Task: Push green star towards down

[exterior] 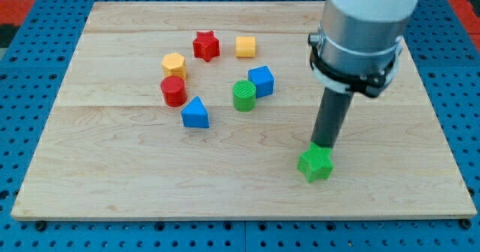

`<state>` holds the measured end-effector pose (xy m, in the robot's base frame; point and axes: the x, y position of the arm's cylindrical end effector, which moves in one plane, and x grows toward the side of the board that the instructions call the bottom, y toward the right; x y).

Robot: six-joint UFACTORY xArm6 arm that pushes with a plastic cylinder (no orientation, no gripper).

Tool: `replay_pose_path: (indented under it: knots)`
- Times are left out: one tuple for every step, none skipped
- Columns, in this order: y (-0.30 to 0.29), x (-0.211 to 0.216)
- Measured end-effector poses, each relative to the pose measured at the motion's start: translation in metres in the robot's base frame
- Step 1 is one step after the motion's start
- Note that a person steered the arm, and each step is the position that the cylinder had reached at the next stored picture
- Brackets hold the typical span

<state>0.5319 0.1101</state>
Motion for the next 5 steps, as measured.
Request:
replay_pose_path:
  knots:
    - [0.027,0.026]
    - [0.016,0.044]
    - [-0.013,0.038]
    - [-0.041,0.034]
    - [-0.049,0.014]
